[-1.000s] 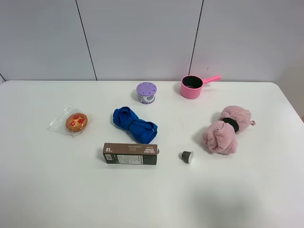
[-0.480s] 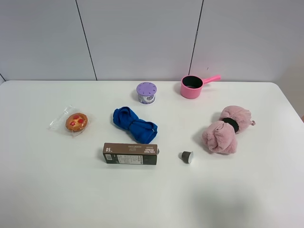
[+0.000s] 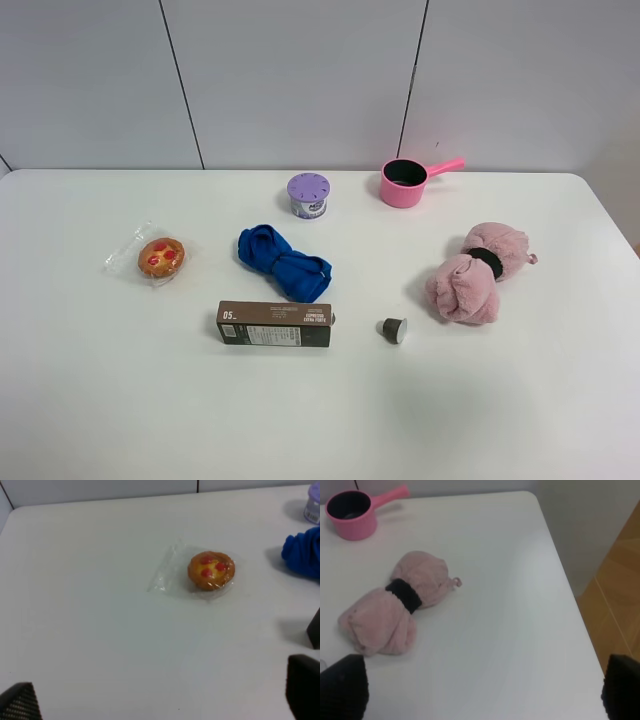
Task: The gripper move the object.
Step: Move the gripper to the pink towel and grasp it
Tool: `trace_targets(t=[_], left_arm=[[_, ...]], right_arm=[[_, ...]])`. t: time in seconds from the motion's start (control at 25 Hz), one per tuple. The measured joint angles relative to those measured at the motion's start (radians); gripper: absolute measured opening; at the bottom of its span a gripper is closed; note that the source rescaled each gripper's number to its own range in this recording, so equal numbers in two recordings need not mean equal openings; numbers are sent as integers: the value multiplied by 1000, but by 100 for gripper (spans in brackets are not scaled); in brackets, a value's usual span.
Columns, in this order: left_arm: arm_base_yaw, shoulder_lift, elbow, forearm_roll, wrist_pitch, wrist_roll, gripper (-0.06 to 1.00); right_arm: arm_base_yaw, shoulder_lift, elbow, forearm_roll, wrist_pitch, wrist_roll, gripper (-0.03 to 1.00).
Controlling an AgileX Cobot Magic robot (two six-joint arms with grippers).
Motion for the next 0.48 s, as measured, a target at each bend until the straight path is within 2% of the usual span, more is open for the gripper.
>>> trace_targets(t=[0.32, 0.48], left_arm=[[0, 0, 0, 0, 0, 0, 100], [0, 0, 0, 0, 0, 0, 100]], right_arm=[[0, 324, -239, -8, 9, 23, 96], [0, 499, -309, 1, 9, 105, 95]])
